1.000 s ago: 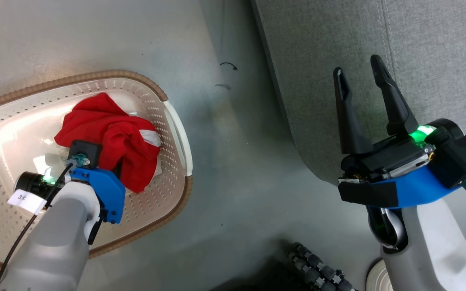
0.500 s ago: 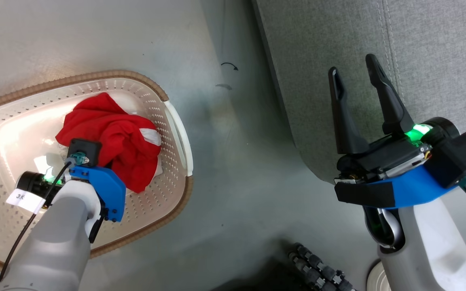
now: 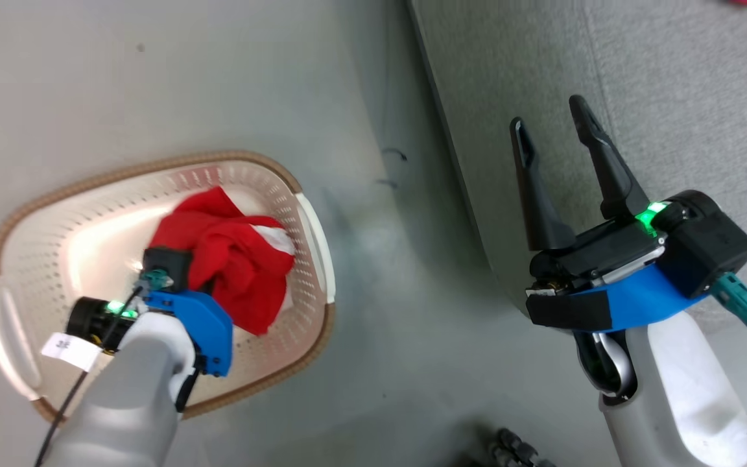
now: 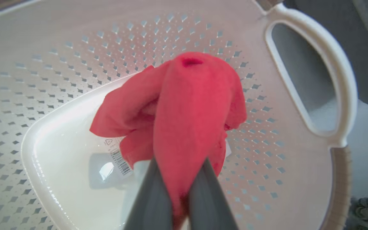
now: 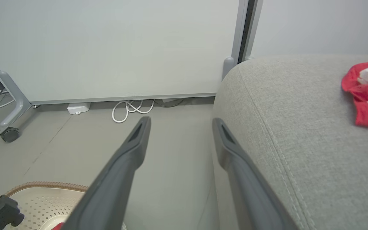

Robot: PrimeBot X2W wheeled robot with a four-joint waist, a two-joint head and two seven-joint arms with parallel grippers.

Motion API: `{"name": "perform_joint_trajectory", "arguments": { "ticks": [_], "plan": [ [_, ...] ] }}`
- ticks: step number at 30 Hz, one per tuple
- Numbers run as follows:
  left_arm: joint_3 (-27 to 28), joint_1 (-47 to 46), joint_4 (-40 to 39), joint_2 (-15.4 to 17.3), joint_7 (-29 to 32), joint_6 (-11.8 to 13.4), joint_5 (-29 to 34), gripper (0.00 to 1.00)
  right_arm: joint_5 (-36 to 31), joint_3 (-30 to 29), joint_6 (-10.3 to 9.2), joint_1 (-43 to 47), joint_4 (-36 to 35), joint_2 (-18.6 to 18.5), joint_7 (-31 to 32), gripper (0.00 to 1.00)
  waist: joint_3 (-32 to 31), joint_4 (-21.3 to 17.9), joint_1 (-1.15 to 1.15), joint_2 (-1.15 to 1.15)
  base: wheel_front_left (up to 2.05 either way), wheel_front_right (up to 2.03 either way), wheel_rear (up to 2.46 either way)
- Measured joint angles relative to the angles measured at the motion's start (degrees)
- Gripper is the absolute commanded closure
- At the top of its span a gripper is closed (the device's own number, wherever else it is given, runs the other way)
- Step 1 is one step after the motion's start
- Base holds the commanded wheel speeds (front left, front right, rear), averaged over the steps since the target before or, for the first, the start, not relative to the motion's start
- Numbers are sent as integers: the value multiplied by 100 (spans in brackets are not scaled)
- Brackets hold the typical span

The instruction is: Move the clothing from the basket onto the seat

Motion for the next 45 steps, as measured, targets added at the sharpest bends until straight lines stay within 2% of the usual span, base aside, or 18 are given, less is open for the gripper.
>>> {"name": "perform_joint_trajectory", "arguments": {
  "ticks": [11,17,27,36,45],
  "plan": [
    [-372,556,-645,-263,-196,-19,-394,100,-280,-121,0,316,433,3,0,0,-1283,414,-1,0,0,0,0],
    [-455,820,-1091,-227,-227,-19,-436,100,-305,-113,0,582,649,4,10,0,-2052,659,-1,0,0,0,0],
    [-143,1121,-2142,-65,-235,-13,-234,100,-301,-204,-1,1024,789,4,137,0,-3133,1006,-2,1,0,0,0],
    [-86,1152,-2750,-168,-235,4,-169,100,-325,-256,-1,1393,798,3,325,0,-3834,1305,-1,1,0,0,0],
    [-214,837,-3186,-289,27,4,-204,100,-247,-123,-1,1544,820,4,446,0,-4199,1558,-1,1,0,0,0]
  ]
}}
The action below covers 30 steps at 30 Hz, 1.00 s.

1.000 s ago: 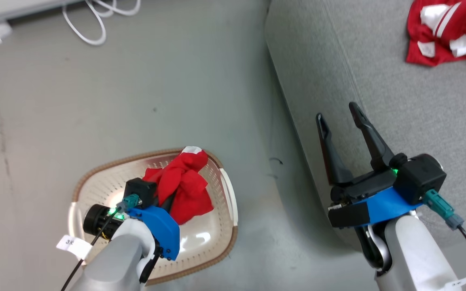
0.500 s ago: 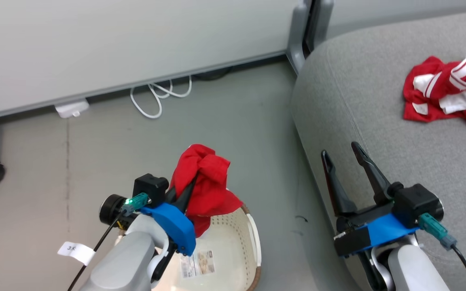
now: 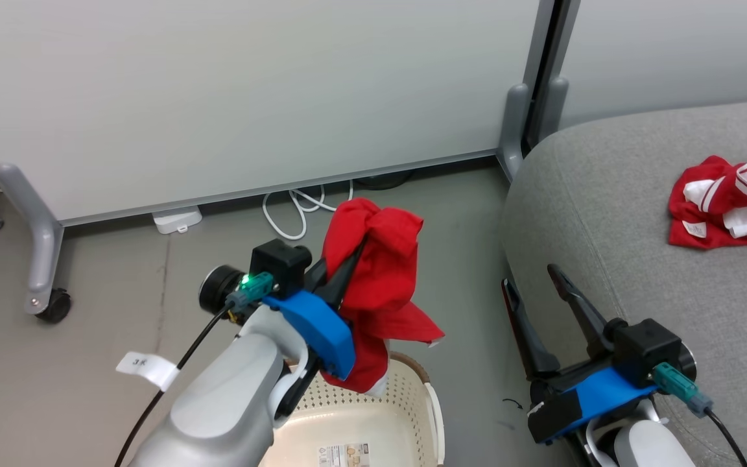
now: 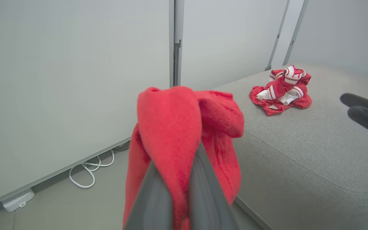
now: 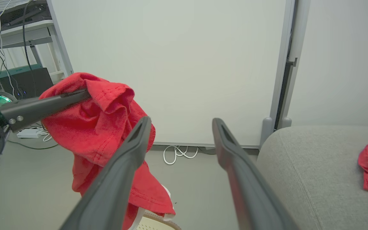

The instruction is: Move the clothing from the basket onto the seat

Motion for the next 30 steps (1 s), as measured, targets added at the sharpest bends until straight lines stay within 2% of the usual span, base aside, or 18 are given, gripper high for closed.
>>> {"name": "perform_joint_trajectory", "arguments": {
  "ticks": [12,22,30],
  "plan": [
    [-140,-471,-466,-196,525,-2,-208,100,24,131,0,153,71,0,120,0,-194,158,0,0,0,0,0],
    [-222,-515,-639,-250,580,9,-271,100,33,307,0,143,165,0,204,0,-185,166,1,0,0,0,0],
    [-310,-506,-635,-305,623,14,-316,100,392,957,0,-251,597,0,346,0,-161,211,1,0,0,0,0]
  ]
}}
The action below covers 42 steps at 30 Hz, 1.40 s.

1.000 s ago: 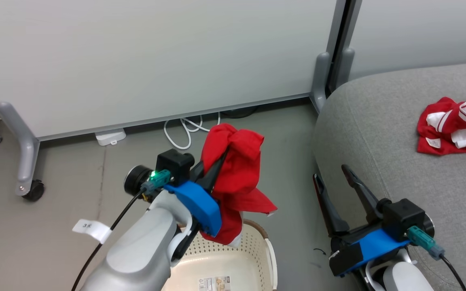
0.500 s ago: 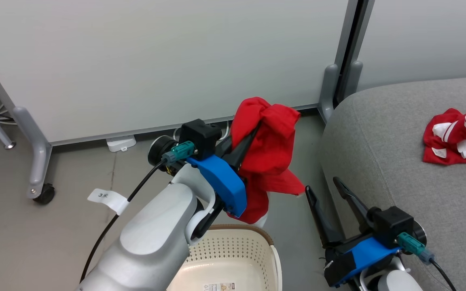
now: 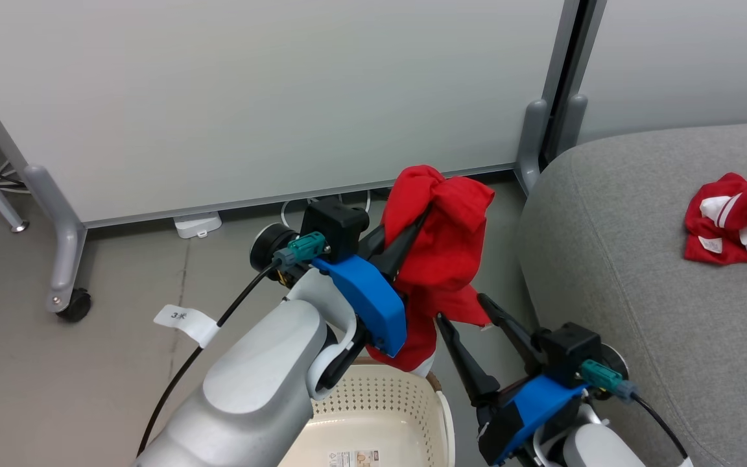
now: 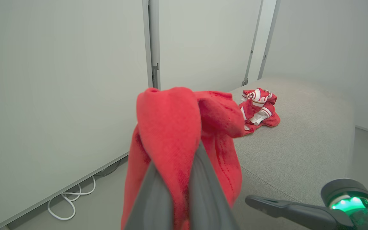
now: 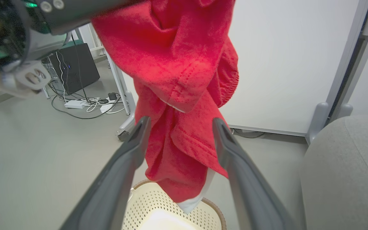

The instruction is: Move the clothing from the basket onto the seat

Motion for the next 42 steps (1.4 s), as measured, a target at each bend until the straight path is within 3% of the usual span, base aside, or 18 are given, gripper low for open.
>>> {"name": "perform_joint_trajectory", "arguments": {
  "ticks": [16,21,29,30,31,32,33,42],
  "plan": [
    [-359,-31,-111,-172,55,10,-220,100,1157,826,0,-1243,1711,4,-401,0,-2,218,0,0,0,0,0],
    [-523,-34,-216,-188,76,9,-365,100,1177,962,0,-1557,2101,4,-611,0,-7,256,0,0,0,0,0],
    [-702,-42,-382,-202,100,1,-609,100,545,700,0,-1916,2472,2,-761,0,5,301,0,0,0,0,0],
    [-722,-45,-392,-202,99,9,-624,100,490,656,0,-1920,2475,2,-767,22,5,308,0,0,0,0,0],
    [-738,-49,-397,-203,98,19,-628,100,419,612,0,-1921,2487,2,-768,53,5,315,0,0,0,0,0],
    [-749,-50,-397,-203,90,26,-648,100,375,584,0,-1921,2491,2,-771,66,6,320,0,0,0,0,0],
    [-759,-51,-396,-203,82,29,-668,100,333,555,0,-1921,2490,2,-777,100,7,324,0,0,0,0,0],
    [-779,-94,-245,-205,-2,96,-692,100,79,454,0,-1873,2353,2,-786,100,30,293,0,0,0,0,0]
  ]
}}
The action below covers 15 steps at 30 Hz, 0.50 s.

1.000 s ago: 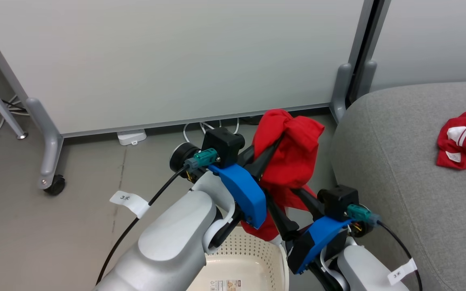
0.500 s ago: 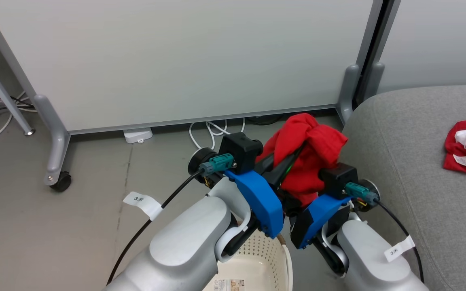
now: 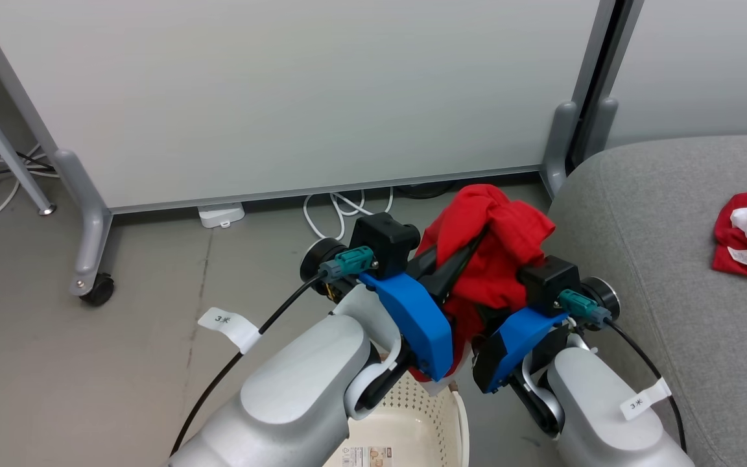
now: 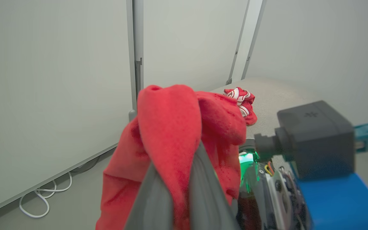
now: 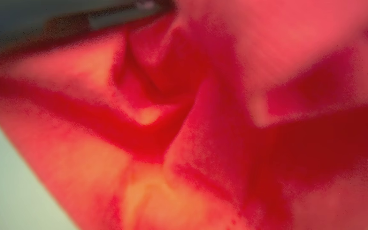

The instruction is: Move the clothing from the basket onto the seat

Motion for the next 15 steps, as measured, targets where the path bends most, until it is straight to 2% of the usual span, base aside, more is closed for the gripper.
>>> {"name": "perform_joint_trajectory", "arguments": {
  "ticks": [7,9,10,11,15],
  "plan": [
    [10,-8,164,25,-88,46,-11,100,-58,-2,0,92,-107,0,0,100,-5,-22,0,0,0,0,0],
    [22,-8,205,38,-129,52,-12,60,-58,-9,0,121,-143,0,0,100,-6,-24,0,0,0,0,0],
    [30,-8,226,44,-168,69,-11,37,-58,-19,0,138,-164,0,-1,100,-8,-26,0,0,0,0,0],
    [40,-8,247,52,-190,96,-11,2,-57,-29,0,161,-183,0,-1,100,-12,-28,0,0,0,0,0],
    [75,18,339,112,-286,108,-26,0,-57,-47,0,231,-283,0,-2,100,-30,-50,0,0,0,0,0]
  ]
}}
